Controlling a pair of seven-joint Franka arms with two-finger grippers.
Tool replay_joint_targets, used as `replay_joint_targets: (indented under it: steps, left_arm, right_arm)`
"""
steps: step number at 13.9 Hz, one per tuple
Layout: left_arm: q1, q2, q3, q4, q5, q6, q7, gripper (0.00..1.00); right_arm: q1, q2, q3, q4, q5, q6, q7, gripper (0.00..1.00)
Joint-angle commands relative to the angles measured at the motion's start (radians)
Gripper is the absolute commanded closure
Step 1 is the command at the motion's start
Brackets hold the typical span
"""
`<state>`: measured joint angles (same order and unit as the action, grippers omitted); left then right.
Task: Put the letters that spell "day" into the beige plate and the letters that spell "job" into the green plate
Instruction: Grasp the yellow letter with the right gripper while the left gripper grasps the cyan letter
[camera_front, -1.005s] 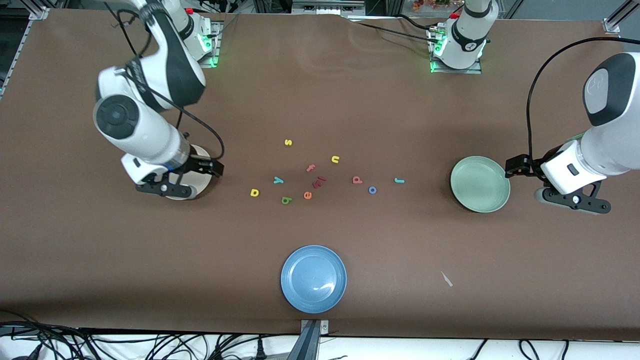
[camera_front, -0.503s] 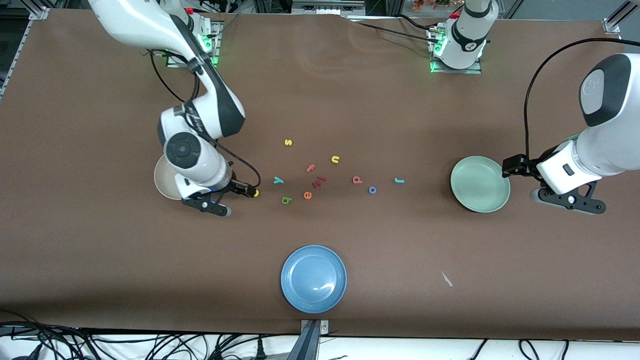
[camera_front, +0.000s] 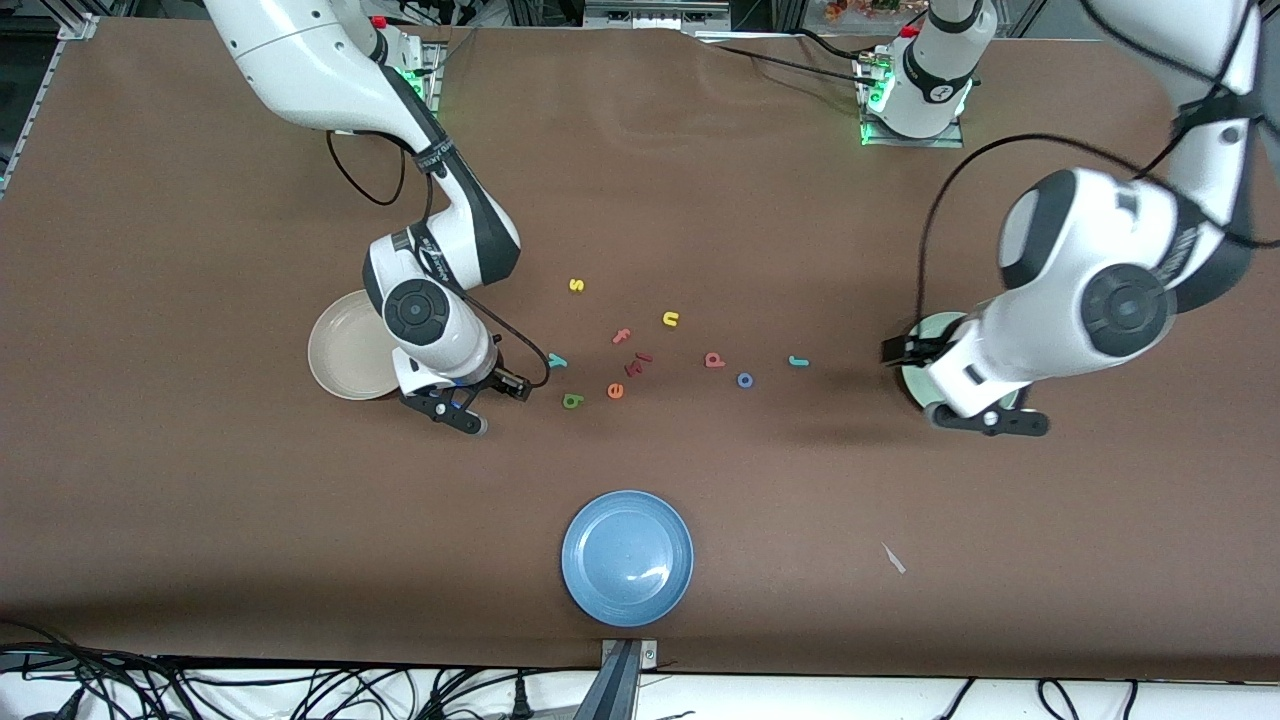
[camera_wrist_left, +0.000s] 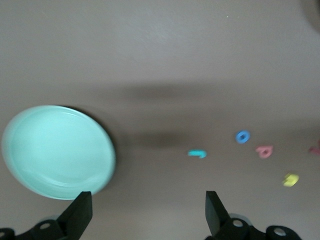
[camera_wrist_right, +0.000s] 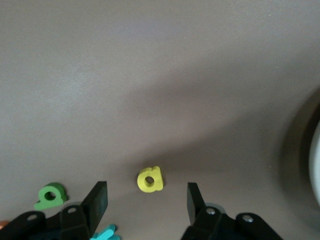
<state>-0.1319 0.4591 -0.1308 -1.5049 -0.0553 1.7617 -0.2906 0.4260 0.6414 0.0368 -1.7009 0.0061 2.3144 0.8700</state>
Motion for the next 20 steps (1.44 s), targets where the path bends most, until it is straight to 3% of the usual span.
replay_joint_targets:
  steps: [1,5,9,11,13,16,18,20]
  left_arm:
    - [-0.038,0.053,0.011,-0.003,-0.041,0.053,-0.219,0.01]
    - [-0.086,0.141,0.011,-0.061,-0.041,0.195,-0.574,0.01]
    - [-0.1,0.13,-0.01,-0.263,-0.04,0.466,-0.822,0.01]
    - [-0.12,0.13,-0.01,-0.326,-0.028,0.539,-0.936,0.01]
    - [-0.117,0.128,-0.012,-0.333,-0.028,0.539,-1.011,0.02]
    - [-0.136,0.128,-0.012,-0.366,-0.028,0.539,-1.105,0.11]
    - [-0.138,0.127,-0.013,-0.385,-0.028,0.539,-1.116,0.15]
    - [-0.131,0.125,-0.016,-0.39,-0.037,0.541,-1.112,0.27]
  right_arm:
    - [0.013,0.014,-0.005,-0.016,-0.015,0.043,0.04,0.29]
    - [0.019,0.029,-0.005,-0.031,-0.015,0.082,0.041,0.3]
    - [0.019,0.033,-0.005,-0.042,-0.015,0.099,0.041,0.32]
    - [0.022,0.052,-0.005,-0.043,-0.015,0.118,0.041,0.36]
    - [0.022,0.053,-0.005,-0.049,-0.015,0.118,0.041,0.46]
    - [0.027,0.053,-0.005,-0.049,-0.015,0.119,0.041,0.71]
    - [0.025,0.044,-0.008,-0.048,-0.015,0.112,0.038,0.8]
    - [0.022,0.017,-0.012,-0.045,-0.015,0.093,0.023,0.81]
